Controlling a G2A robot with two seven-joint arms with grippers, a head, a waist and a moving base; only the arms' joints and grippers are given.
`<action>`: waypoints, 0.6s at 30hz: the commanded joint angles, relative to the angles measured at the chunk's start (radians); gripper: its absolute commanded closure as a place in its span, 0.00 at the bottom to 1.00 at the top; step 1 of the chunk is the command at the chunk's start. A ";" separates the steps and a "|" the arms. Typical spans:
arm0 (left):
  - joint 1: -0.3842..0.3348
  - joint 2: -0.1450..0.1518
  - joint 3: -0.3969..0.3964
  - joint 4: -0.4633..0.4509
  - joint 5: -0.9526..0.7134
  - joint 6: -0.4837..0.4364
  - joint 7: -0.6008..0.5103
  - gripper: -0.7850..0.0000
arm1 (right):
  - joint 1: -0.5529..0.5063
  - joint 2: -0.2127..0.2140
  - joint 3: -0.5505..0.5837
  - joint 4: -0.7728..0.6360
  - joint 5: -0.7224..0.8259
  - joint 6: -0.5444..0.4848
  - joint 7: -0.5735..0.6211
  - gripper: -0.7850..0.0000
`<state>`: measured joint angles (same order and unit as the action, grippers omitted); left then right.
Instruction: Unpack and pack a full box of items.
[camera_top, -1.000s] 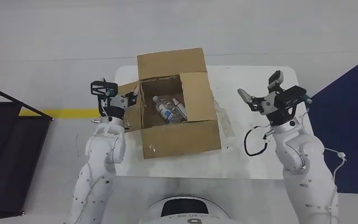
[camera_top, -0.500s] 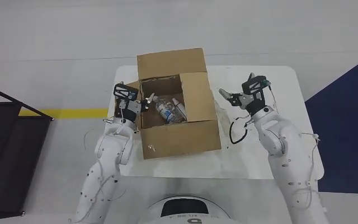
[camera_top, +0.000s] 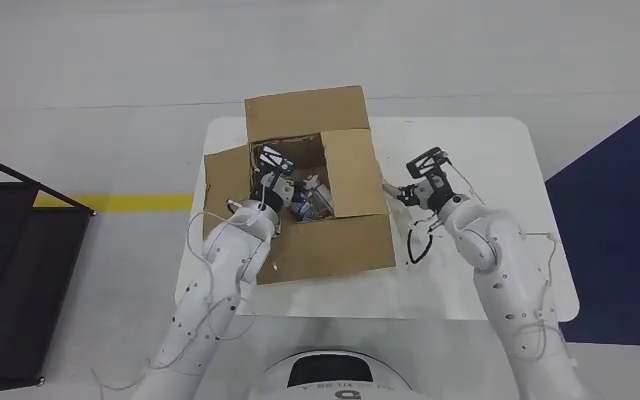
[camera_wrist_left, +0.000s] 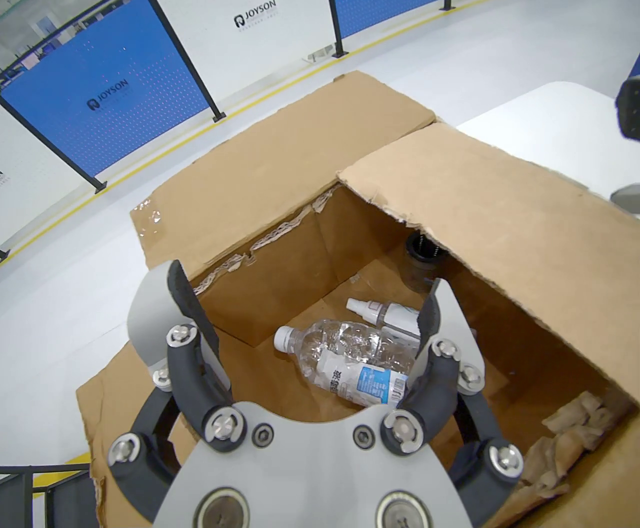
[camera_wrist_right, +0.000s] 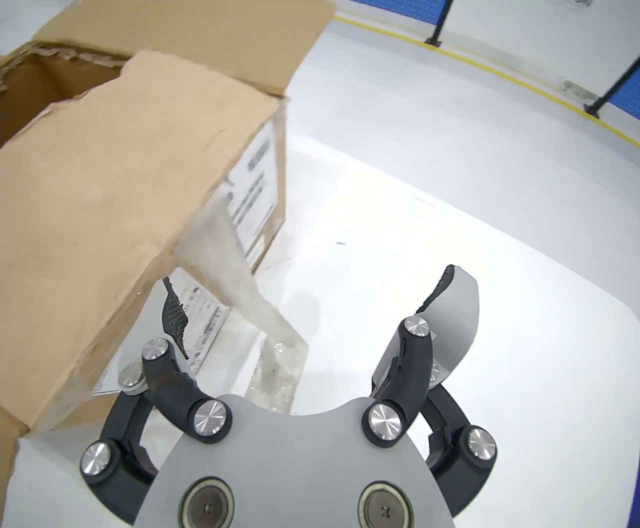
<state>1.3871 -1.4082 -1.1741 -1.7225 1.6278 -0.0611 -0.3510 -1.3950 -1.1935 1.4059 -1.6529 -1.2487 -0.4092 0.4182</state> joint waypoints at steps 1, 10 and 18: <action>-0.009 -0.002 0.012 0.006 -0.006 0.005 -0.009 0.00 | 0.002 -0.001 -0.014 0.006 0.023 -0.020 -0.007 0.00; -0.016 -0.008 0.015 -0.018 -0.132 -0.006 -0.057 0.00 | -0.035 0.007 -0.014 -0.025 0.141 -0.162 -0.047 0.00; -0.003 -0.003 0.020 -0.064 0.005 0.060 -0.032 0.00 | -0.054 0.013 0.006 -0.023 0.126 -0.133 -0.099 0.00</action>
<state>1.3798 -1.4131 -1.1535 -1.7882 1.5787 -0.0199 -0.3912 -1.4456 -1.1819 1.4041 -1.6775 -1.1270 -0.5444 0.3312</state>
